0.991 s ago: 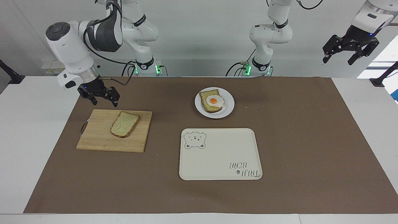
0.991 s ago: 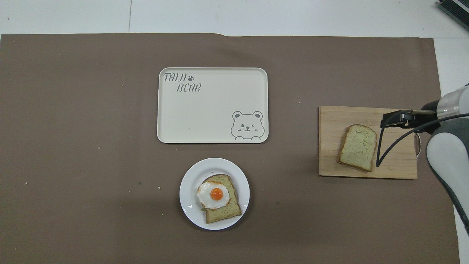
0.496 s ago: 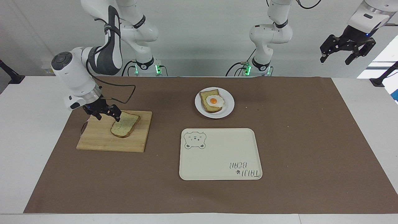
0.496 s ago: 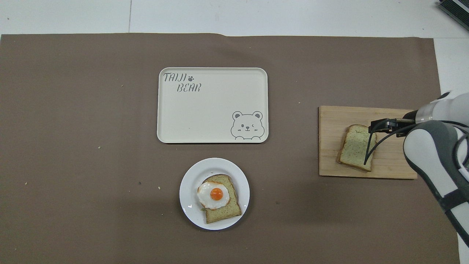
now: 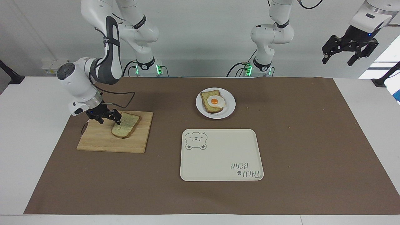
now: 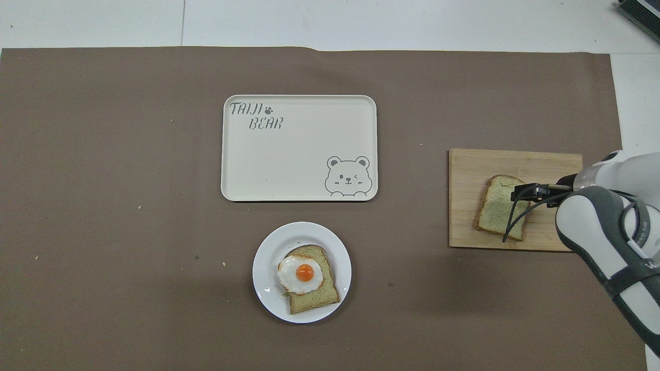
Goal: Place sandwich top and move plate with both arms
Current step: 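Reach the right gripper down to the bread slice on the board, then close the right gripper on the bread slice and lift it, then carry the bread slice with the right gripper over the egg plate, then lower the bread onto the egg and open the right gripper, then withdraw the right gripper while the left gripper reaches toward the plate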
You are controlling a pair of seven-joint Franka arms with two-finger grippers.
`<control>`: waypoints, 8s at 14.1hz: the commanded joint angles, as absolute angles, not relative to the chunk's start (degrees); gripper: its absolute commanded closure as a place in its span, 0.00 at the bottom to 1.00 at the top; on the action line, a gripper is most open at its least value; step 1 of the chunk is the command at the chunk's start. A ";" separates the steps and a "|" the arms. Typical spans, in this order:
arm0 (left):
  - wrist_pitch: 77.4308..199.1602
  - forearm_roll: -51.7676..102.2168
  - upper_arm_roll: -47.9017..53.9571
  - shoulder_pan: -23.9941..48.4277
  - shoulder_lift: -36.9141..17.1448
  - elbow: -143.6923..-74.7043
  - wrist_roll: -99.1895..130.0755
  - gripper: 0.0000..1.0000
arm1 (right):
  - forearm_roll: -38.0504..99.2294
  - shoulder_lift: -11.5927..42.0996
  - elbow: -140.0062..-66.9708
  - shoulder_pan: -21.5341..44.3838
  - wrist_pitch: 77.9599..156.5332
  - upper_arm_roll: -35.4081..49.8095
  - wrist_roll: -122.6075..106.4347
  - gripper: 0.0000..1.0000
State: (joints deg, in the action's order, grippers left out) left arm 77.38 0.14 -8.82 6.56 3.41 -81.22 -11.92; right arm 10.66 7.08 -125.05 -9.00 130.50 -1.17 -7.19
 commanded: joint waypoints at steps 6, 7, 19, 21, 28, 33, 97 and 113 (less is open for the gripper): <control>78.14 0.18 -9.05 6.59 4.92 -82.97 -12.30 0.00 | 15.64 9.05 -126.39 -11.16 132.01 -0.53 -11.60 0.00; 78.22 0.18 -9.05 6.59 4.92 -82.97 -12.30 0.00 | 15.64 9.05 -126.39 -11.16 132.01 -0.53 -11.60 0.01; 78.22 0.18 -9.05 6.59 4.92 -82.97 -12.30 0.00 | 15.04 10.10 -124.99 -10.20 131.58 -0.53 -11.86 1.00; 78.13 0.18 -9.05 6.59 4.92 -82.97 -12.30 0.00 | 14.77 10.46 -122.97 -10.11 129.56 -0.53 -14.23 1.00; 78.14 0.18 -9.05 6.59 4.92 -82.97 -12.30 0.00 | 13.71 9.32 -110.49 -9.49 111.20 0.44 -14.50 1.00; 78.22 0.18 -9.05 6.59 4.92 -82.97 -12.30 0.00 | 15.03 8.35 -105.83 -9.58 103.01 4.82 -14.41 1.00; 78.22 6.76 -8.79 7.03 5.45 -86.21 -11.78 0.00 | 0.44 1.24 -107.67 0.01 115.75 10.46 13.18 0.00; 115.21 35.75 -8.35 17.14 15.56 -135.69 -19.76 0.01 | 0.35 -5.80 -96.59 -6.50 95.63 1.95 13.10 0.00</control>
State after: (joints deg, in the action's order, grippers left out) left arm 111.27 32.80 -7.48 15.46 12.92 -130.46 -16.68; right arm 1.05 -4.71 -96.50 -5.92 96.74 3.38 14.08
